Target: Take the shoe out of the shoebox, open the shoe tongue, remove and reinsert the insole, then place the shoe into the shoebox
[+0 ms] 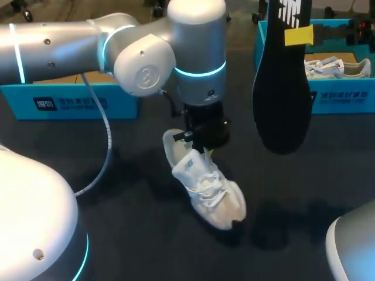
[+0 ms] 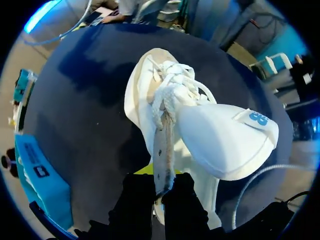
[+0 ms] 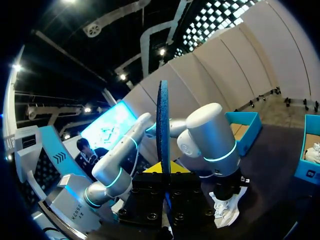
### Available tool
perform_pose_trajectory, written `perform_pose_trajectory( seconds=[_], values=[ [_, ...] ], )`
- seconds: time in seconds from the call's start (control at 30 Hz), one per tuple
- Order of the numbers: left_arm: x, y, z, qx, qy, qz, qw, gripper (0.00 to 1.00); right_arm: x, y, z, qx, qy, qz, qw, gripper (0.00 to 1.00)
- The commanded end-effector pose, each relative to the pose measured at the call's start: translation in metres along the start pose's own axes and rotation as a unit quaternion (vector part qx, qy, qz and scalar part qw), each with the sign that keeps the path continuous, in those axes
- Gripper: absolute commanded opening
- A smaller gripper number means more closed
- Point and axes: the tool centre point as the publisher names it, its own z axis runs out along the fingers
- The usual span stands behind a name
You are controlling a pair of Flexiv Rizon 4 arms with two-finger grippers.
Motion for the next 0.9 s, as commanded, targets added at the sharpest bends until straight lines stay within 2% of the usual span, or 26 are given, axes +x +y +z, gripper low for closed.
perform_pose_trajectory(
  seconds=[0.03,0.27,0.53,0.9],
  values=[
    [0.001,0.002,-0.001,0.009,0.013,0.092,0.996,0.0,-0.002,0.003,0.003,0.002,0.001,0.0,1.0,0.0],
    [0.005,-0.006,0.007,0.005,0.02,0.156,0.988,0.0,-0.002,0.003,0.003,0.002,0.001,0.0,1.0,0.0],
    [0.004,-0.016,0.026,-0.002,0.049,0.165,0.985,0.0,-0.002,0.003,0.003,0.002,0.001,0.0,1.0,0.0],
    [-0.006,-0.023,0.04,-0.01,0.05,0.174,0.983,0.0,-0.002,0.003,0.003,0.002,0.001,0.0,1.0,0.0]
  ],
)
